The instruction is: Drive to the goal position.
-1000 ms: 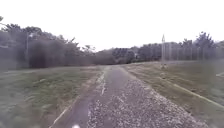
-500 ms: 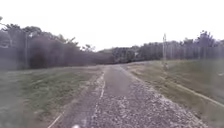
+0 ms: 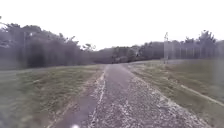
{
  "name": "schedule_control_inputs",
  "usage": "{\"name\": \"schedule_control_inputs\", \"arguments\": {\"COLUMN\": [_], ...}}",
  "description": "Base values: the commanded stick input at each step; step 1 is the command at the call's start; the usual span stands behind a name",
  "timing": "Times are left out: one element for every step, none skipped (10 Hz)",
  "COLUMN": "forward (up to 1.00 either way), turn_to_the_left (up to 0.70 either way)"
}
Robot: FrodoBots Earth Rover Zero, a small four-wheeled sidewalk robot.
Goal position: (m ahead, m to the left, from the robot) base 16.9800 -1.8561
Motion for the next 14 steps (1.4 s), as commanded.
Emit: {"name": "schedule_control_inputs", "arguments": {"forward": [0.45,0.45,0.45,0.45,0.45,0.45,0.45,0.45,0.45,0.45,0.45,0.45,0.45,0.45], "turn_to_the_left": [0.0,0.0,0.0,0.0,0.0,0.0,0.0,0.0,0.0,0.0,0.0,0.0,0.0,0.0]}}
